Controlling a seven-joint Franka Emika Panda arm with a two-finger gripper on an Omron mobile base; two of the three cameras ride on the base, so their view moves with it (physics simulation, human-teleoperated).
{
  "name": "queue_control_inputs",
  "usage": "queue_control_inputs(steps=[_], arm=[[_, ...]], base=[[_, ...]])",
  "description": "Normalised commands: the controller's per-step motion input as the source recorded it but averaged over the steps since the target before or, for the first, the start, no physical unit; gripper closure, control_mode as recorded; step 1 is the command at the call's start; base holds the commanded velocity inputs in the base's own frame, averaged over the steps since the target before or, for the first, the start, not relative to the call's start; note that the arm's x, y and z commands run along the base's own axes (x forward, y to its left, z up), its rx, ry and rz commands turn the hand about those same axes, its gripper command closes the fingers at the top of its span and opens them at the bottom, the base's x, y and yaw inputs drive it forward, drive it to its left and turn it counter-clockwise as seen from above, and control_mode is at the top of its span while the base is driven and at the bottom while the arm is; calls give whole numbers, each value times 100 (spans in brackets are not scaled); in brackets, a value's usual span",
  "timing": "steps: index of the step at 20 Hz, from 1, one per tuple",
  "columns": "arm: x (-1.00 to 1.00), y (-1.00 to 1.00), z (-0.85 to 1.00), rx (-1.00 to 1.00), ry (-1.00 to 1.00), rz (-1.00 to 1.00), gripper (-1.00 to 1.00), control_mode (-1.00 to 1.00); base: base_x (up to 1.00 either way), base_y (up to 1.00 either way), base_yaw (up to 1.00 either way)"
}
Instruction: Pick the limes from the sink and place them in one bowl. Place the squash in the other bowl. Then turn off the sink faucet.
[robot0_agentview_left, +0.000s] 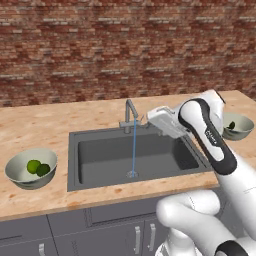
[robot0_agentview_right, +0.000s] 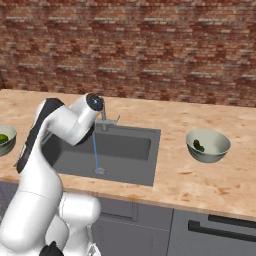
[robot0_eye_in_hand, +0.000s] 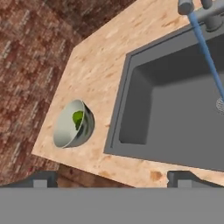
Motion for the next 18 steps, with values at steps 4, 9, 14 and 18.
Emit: queue_control_inputs(steps=[4, 9, 14, 18], arm=[[25, -100, -4, 14, 0, -1, -100, -100], [54, -77, -3, 3, 0, 0, -100, -100], [81, -31, 0, -2, 0, 1, -100, -100], [70, -9, -1, -9, 0, 9, -100, -100]], base=[[0, 0, 0], [0, 0, 0], [0, 0, 0], [0, 0, 0]])
